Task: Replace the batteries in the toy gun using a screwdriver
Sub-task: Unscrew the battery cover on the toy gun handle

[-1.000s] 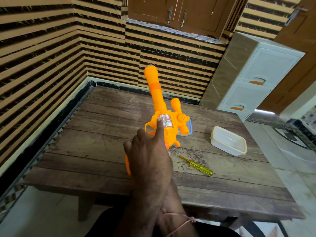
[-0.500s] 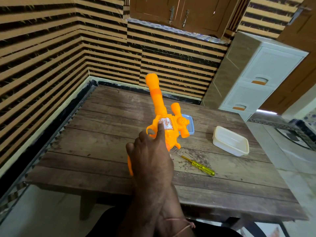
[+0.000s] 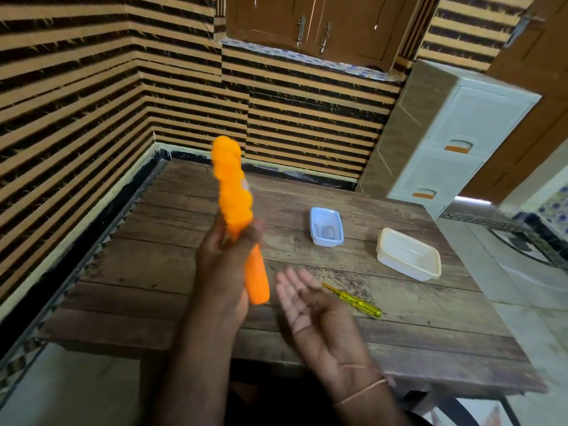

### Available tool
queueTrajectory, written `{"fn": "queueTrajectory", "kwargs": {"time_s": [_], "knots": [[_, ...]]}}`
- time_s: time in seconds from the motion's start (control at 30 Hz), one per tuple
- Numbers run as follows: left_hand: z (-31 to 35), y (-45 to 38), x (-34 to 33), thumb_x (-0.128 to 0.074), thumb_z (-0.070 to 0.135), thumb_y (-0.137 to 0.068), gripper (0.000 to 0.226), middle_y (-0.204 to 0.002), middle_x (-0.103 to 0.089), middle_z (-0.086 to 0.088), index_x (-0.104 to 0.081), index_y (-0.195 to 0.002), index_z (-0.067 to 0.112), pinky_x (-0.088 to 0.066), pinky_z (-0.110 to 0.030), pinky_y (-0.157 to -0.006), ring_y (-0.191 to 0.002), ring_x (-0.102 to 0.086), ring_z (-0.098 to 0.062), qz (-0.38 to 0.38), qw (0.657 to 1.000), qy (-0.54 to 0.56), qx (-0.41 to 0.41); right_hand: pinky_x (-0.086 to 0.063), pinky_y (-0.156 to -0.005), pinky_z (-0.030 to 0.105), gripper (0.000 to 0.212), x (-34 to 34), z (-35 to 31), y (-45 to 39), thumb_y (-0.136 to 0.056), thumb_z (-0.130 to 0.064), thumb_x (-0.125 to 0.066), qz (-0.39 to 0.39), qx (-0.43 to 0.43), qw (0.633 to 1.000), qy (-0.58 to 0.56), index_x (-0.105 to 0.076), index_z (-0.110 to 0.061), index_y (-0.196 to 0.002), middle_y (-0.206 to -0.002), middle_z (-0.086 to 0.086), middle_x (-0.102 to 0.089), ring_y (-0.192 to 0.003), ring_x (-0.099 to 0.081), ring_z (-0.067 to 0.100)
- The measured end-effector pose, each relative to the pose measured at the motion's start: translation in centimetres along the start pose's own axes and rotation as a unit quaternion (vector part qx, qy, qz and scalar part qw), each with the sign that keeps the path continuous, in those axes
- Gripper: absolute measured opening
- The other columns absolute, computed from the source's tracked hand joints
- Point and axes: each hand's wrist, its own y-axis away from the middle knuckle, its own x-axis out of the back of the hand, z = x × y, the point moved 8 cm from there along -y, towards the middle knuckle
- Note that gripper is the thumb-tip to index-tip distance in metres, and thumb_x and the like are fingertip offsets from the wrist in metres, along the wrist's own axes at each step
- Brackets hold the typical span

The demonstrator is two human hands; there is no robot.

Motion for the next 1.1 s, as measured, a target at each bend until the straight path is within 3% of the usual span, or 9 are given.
{"fn": "queueTrajectory", "kwargs": {"time_s": [0.13, 0.23, 0.33, 0.5, 0.6, 0.7, 0.83, 1.0, 1.1], "knots": [[-2.2, -0.6, 1.1, -0.091, 0.045, -0.053, 0.071, -0.119, -0.071, 0.004, -0.068, -0.118, 0.03, -0.052, -0.036, -0.092, -0.101, -0.071, -0.018, -0.025, 0.963, 0.25, 0.101, -0.046, -0.1, 0.054, 0.04, -0.7, -6.1, 0.0, -0.084, -0.004, -0.035, -0.008, 0.031, 0.999, -0.04, -0.052, 0.01, -0.118, -0.119, 0.037, -0.06, -0.117, -0.056, 0.047], [-3.2, -0.2, 1.6, -0.059, 0.042, -0.088, 0.048, -0.137, -0.06, 0.002, -0.057, -0.133, 0.028, -0.044, -0.041, -0.106, -0.109, -0.068, -0.018, 0.013, 0.95, 0.286, 0.126, -0.04, -0.105, 0.053, 0.044, 0.0, -10.4, 0.2, -0.087, -0.016, -0.038, -0.003, 0.062, 0.998, -0.014, -0.051, 0.011, -0.119, -0.123, 0.038, -0.057, -0.12, -0.052, 0.049], [-3.9, -0.2, 2.2, -0.042, 0.042, -0.101, 0.046, -0.139, -0.057, 0.001, -0.049, -0.144, 0.027, -0.039, -0.041, -0.107, -0.097, -0.072, -0.016, 0.03, 0.953, 0.278, 0.121, -0.053, -0.094, 0.045, 0.033, 1.9, -14.2, 0.0, -0.094, -0.004, -0.034, 0.047, 0.095, 0.991, 0.084, -0.052, 0.009, -0.118, -0.124, 0.033, -0.057, -0.115, -0.058, 0.043], [-4.2, -0.2, 2.7, -0.042, 0.043, -0.102, 0.046, -0.129, -0.063, 0.006, -0.048, -0.144, 0.027, -0.04, -0.039, -0.105, -0.099, -0.072, -0.015, 0.05, 0.958, 0.258, 0.117, -0.061, -0.075, 0.03, 0.03, 5.8, -19.5, -0.7, -0.09, 0.021, -0.034, 0.126, 0.184, 0.935, 0.277, -0.059, 0.009, -0.1, -0.111, 0.029, -0.063, -0.1, -0.065, 0.034], [-4.5, -0.2, 2.7, -0.043, 0.044, -0.1, 0.048, -0.133, -0.061, 0.005, -0.047, -0.145, 0.027, -0.05, -0.035, -0.098, -0.104, -0.071, -0.016, 0.05, 0.957, 0.262, 0.118, -0.058, -0.067, 0.024, 0.03, 6.4, -20.8, -0.7, -0.088, 0.022, -0.044, 0.133, 0.253, 0.85, 0.442, -0.065, 0.001, -0.083, -0.09, 0.021, -0.065, -0.09, -0.063, 0.032], [-4.9, -0.2, 2.7, -0.042, 0.044, -0.1, 0.05, -0.128, -0.061, 0.005, -0.045, -0.146, 0.026, -0.057, -0.028, -0.084, -0.1, -0.071, -0.015, 0.048, 0.957, 0.261, 0.117, -0.05, -0.077, 0.022, 0.036, 6.1, -21.3, -0.5, -0.086, 0.013, -0.053, 0.145, 0.344, 0.624, 0.687, -0.07, -0.019, -0.08, -0.085, 0.005, -0.068, -0.086, -0.061, 0.021], [-5.5, -0.2, 2.4, -0.043, 0.044, -0.1, 0.05, -0.131, -0.059, 0.003, -0.045, -0.146, 0.026, -0.059, -0.029, -0.078, -0.099, -0.072, -0.015, 0.047, 0.955, 0.267, 0.124, -0.047, -0.098, 0.031, 0.04, 6.7, -18.9, -1.4, -0.089, -0.017, -0.065, 0.126, 0.281, 0.412, 0.858, -0.061, -0.027, -0.127, -0.122, 0.002, -0.067, -0.11, -0.062, 0.02], [-5.8, -0.2, 2.3, -0.043, 0.045, -0.099, 0.051, -0.136, -0.057, 0.002, -0.045, -0.146, 0.027, -0.046, -0.039, -0.094, -0.102, -0.071, -0.016, 0.029, 0.951, 0.279, 0.127, -0.044, -0.094, 0.031, 0.046, 7.2, -17.7, -1.4, -0.094, -0.015, -0.05, 0.12, 0.273, 0.399, 0.867, -0.05, -0.029, -0.137, -0.128, 0.005, -0.062, -0.112, -0.059, 0.023], [-5.7, -0.3, 2.4, -0.048, 0.045, -0.094, 0.056, -0.137, -0.056, 0.002, -0.045, -0.146, 0.027, -0.044, -0.039, -0.096, -0.103, -0.071, -0.016, 0.028, 0.95, 0.286, 0.122, -0.038, -0.105, 0.034, 0.05, 7.8, -17.4, -1.5, -0.096, -0.01, -0.044, 0.114, 0.254, 0.395, 0.875, -0.043, -0.027, -0.143, -0.144, 0.007, -0.05, -0.128, -0.048, 0.029]]}}
